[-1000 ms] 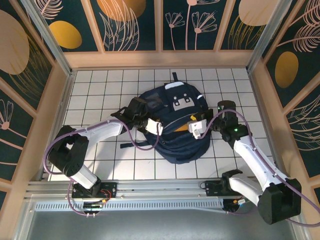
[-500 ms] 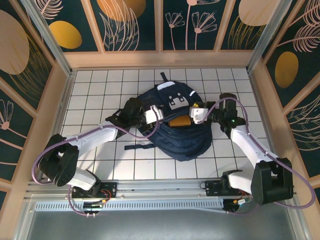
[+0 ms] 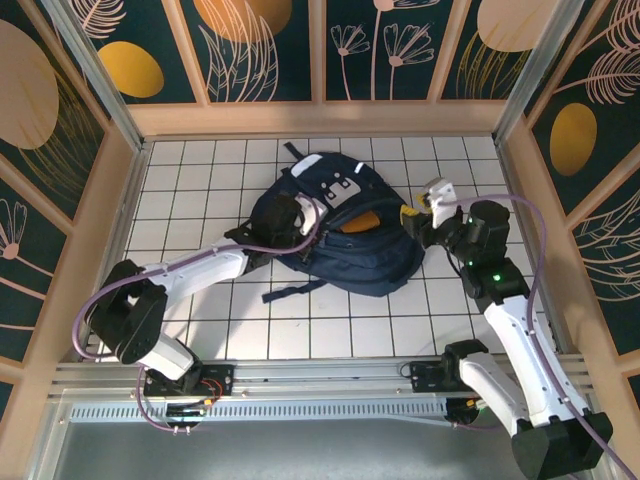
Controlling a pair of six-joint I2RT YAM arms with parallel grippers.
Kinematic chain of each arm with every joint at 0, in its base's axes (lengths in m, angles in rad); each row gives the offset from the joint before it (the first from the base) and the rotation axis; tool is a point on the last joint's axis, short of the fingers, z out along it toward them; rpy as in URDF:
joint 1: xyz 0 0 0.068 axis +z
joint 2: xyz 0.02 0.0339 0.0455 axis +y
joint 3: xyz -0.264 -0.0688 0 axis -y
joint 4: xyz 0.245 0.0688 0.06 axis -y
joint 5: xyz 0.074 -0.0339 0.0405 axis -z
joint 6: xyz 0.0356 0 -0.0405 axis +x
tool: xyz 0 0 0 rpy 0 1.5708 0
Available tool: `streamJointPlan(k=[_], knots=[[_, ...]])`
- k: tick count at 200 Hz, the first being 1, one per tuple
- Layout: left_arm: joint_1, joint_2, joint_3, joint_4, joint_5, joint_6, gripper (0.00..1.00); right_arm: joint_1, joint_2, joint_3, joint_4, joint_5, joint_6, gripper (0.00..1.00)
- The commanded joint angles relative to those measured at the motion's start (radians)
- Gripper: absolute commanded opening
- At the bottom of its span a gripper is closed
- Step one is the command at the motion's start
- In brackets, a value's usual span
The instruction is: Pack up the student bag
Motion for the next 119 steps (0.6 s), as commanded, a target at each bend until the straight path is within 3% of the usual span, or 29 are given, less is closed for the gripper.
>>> streamJointPlan(k=[1, 21, 44, 62, 83, 105, 119], knots=[[-0.055, 0.020, 0.028, 0.143, 0.157, -0.066, 0.00, 0.000, 0.080, 0.010, -0.189, 0.136, 0.758, 0.41], [-0.090, 0.029, 0.020, 0.177, 0.219, -0.010, 0.00, -0.027, 0.169, -0.014, -0.239, 0.092, 0.944, 0.52], [-0.140, 0.061, 0.055, 0.125, 0.323, 0.120, 0.00, -0.068, 0.257, -0.036, -0.209, 0.057, 0.992, 0.51], [-0.167, 0.087, 0.075, 0.071, 0.399, 0.233, 0.00, -0.088, 0.347, -0.020, -0.137, -0.025, 0.938, 0.38], [-0.170, 0.109, 0.092, 0.046, 0.425, 0.266, 0.00, -0.092, 0.441, 0.044, -0.059, -0.093, 0.826, 0.21], [-0.171, 0.111, 0.103, 0.030, 0.371, 0.305, 0.00, -0.093, 0.500, 0.086, 0.036, -0.168, 0.751, 0.13], [-0.169, 0.121, 0.113, 0.033, 0.350, 0.320, 0.00, -0.100, 0.538, 0.085, 0.114, -0.202, 0.706, 0.13]])
